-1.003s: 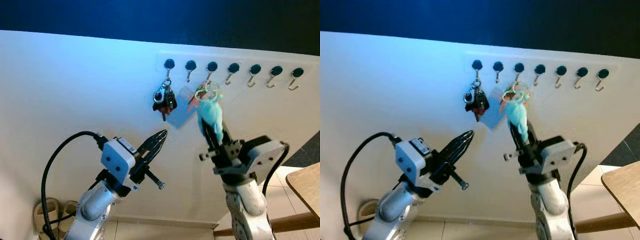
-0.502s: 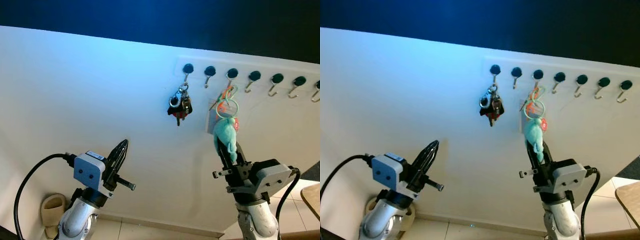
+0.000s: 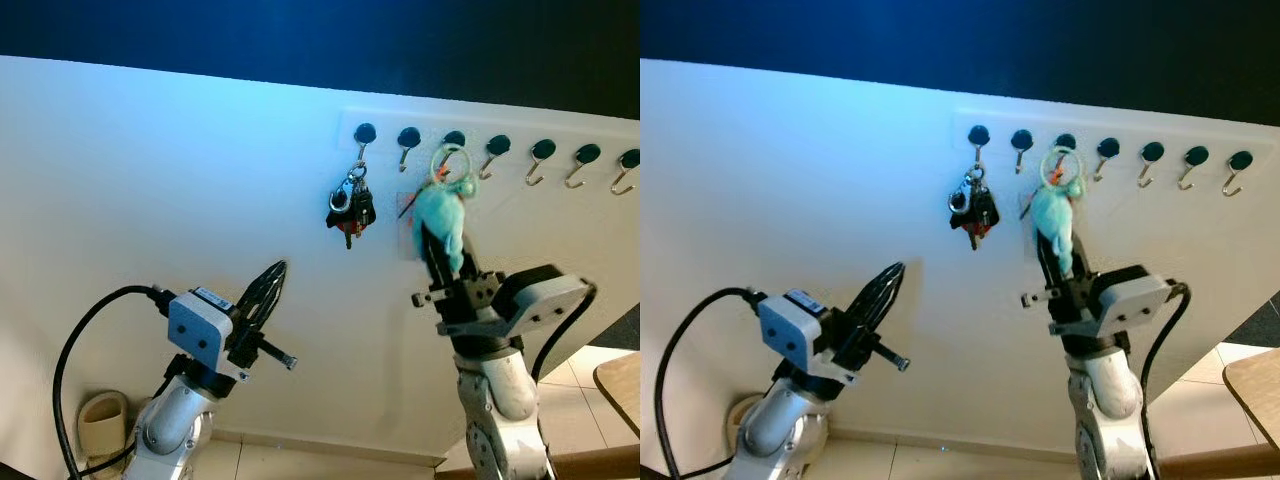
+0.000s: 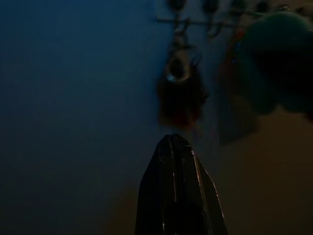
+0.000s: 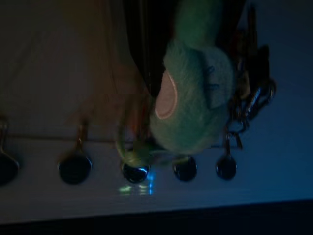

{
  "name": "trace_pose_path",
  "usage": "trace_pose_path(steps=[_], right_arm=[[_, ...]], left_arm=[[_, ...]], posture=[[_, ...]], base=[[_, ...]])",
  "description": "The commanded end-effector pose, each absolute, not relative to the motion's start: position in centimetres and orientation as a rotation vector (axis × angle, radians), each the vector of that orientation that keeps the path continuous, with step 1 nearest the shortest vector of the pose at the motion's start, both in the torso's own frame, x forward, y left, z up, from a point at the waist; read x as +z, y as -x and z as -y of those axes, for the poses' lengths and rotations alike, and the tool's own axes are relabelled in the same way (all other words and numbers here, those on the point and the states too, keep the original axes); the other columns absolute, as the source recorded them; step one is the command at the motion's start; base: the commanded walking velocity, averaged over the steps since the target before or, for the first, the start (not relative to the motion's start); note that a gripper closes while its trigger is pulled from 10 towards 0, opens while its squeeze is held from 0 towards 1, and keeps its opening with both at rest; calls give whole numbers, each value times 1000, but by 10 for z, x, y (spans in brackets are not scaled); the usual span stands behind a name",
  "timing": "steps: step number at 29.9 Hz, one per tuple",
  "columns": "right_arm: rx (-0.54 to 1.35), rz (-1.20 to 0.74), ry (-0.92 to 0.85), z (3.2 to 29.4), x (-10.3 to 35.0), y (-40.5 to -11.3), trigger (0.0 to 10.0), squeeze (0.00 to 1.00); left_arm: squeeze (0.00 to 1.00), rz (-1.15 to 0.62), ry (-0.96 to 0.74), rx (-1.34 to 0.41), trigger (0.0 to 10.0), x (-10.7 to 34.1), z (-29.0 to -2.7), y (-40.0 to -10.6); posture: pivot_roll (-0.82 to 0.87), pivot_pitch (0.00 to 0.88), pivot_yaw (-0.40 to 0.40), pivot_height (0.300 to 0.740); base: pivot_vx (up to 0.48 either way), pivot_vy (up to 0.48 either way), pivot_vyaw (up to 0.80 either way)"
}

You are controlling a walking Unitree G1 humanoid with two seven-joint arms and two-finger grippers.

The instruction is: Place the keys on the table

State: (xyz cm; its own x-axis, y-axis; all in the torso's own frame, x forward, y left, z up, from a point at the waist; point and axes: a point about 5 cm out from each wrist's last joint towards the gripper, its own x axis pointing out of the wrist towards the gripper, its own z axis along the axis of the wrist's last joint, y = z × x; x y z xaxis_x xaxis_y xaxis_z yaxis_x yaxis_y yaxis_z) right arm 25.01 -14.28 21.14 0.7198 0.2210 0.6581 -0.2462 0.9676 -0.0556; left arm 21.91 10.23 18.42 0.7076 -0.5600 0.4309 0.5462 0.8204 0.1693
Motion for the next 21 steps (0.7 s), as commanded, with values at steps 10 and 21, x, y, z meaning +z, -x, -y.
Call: trace_pose_path(steps=[10, 21], right_arm=[[271, 861, -74, 135, 254, -245, 0, 0], [226, 883, -66, 140, 269, -242, 0, 0]], left_arm=[[0, 559, -28, -764, 10000, 208, -78, -214], [0, 550, -27, -787, 10000, 211, -75, -210]], posture=[[67, 61, -67, 740], [65, 69, -60, 740]], base=[[0, 0, 0], [0, 0, 0]])
